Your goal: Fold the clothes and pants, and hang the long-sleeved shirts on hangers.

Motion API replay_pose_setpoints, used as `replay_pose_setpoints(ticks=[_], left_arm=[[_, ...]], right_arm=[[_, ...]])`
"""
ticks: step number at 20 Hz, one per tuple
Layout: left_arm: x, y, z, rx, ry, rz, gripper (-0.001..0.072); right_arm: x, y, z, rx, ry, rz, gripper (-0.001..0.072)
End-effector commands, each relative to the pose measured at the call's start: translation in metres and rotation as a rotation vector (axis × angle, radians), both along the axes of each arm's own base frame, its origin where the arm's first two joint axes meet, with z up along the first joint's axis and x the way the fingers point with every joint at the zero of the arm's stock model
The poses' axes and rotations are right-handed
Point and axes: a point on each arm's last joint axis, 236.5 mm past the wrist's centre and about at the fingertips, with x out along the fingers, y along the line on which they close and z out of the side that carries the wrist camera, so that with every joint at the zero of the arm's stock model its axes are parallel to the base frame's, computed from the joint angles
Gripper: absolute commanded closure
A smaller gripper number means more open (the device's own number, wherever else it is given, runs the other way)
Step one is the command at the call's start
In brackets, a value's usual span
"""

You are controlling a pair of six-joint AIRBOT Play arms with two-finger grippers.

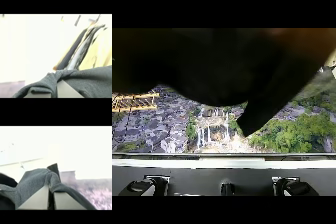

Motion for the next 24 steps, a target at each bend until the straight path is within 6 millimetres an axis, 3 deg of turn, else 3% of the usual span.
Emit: replay_pose_setpoints(ticks=[1,3,5,8,11,14,17,21,24], left_arm=[[-0.069,0.011,0.039,-0.013,-0.145,0.021,0.0689],[-0.084,0.016,0.042,-0.066,-0.135,0.021,0.0689],[-0.079,0.014,0.029,-0.063,-0.071,0.018,0.0689],[-0.039,0.007,-0.012,-0.019,0.078,0.010,0.0690],[0.030,0.000,-0.077,0.002,0.268,0.014,0.0689],[0.111,-0.004,-0.166,0.018,0.484,0.036,0.0690],[0.185,-0.006,-0.254,0.012,0.643,0.067,0.0689],[0.259,-0.007,-0.375,0.011,0.828,0.110,0.0689],[0.281,-0.009,-0.461,0.017,0.970,0.122,0.0689]], right_arm=[[-0.072,-0.023,0.038,0.039,-0.114,-0.009,0.0683],[-0.087,-0.034,0.055,0.093,-0.174,-0.031,0.0684],[-0.076,-0.039,0.062,0.119,-0.192,-0.061,0.0684],[-0.014,-0.034,0.051,0.142,-0.126,-0.109,0.0684],[0.082,-0.014,0.008,0.105,0.001,-0.148,0.0684],[0.188,0.010,-0.079,0.052,0.205,-0.185,0.0684],[0.272,0.034,-0.198,-0.028,0.403,-0.199,0.0683],[0.338,0.051,-0.354,-0.134,0.637,-0.219,0.0683],[0.357,0.060,-0.450,-0.157,0.793,-0.222,0.0664]])
